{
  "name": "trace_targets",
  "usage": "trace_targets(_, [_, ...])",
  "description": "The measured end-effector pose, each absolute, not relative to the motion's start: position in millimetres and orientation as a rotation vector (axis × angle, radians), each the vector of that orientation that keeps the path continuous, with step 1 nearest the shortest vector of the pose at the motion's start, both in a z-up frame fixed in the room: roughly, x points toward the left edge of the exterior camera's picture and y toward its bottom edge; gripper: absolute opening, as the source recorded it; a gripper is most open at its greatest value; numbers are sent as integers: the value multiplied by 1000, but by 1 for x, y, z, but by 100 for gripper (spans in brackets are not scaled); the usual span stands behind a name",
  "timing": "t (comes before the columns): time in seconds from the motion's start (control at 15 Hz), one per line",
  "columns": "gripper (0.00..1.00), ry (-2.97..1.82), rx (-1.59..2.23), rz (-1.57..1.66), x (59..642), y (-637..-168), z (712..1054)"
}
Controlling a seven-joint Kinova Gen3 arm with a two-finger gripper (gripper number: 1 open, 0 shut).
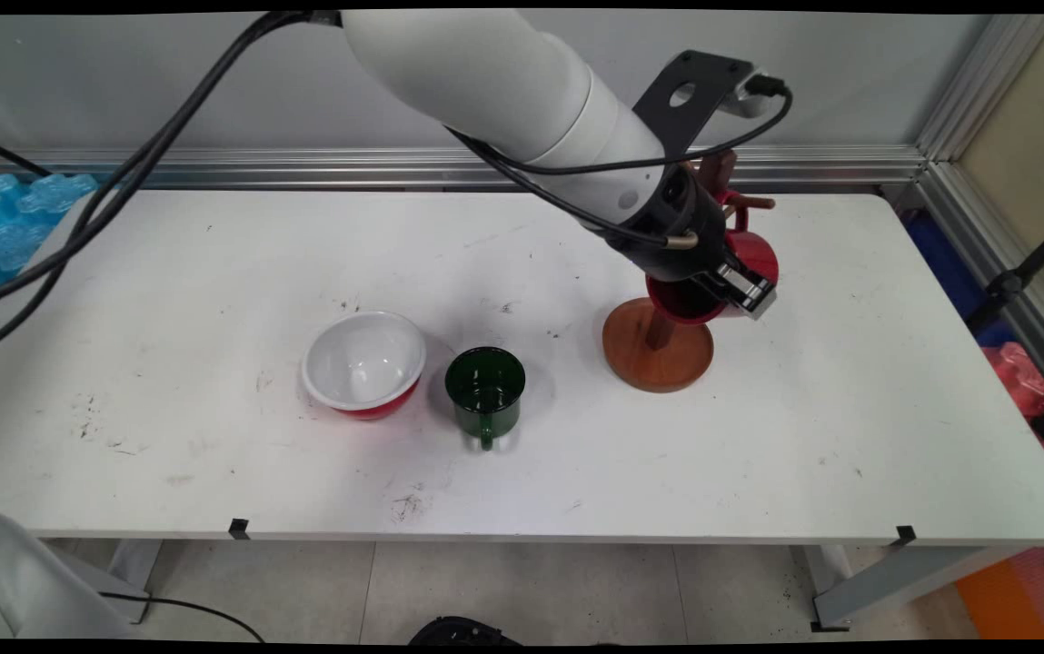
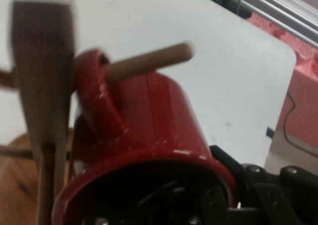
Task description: Place the picked object on the table
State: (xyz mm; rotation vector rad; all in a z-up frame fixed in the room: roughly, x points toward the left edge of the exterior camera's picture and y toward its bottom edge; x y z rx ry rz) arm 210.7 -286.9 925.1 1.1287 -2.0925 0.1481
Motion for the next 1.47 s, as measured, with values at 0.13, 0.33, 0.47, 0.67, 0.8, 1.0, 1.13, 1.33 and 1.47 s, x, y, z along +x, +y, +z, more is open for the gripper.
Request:
trace_targets(0.13, [0, -2099, 1132, 155, 211, -285, 923])
trace_targets(0.33, [0, -2105, 1134, 161, 211, -283, 922])
trace_targets(0.47, [0, -2108, 1134, 165, 212, -281, 922])
trace_targets(0.67, [0, -2105, 1133, 168, 213, -279, 925])
trace_targets(0.8, [0, -2100, 1134, 170, 214, -277, 929])
trace_targets(1.0, [0, -2089, 1134, 175, 216, -277, 935])
trace_targets(1.13, [0, -2084, 1134, 179, 218, -277, 938])
trace_targets(1.33, [0, -2078, 1132, 181, 219, -277, 942])
trace_targets(1.47, [0, -2075, 1130, 181, 220, -276, 944])
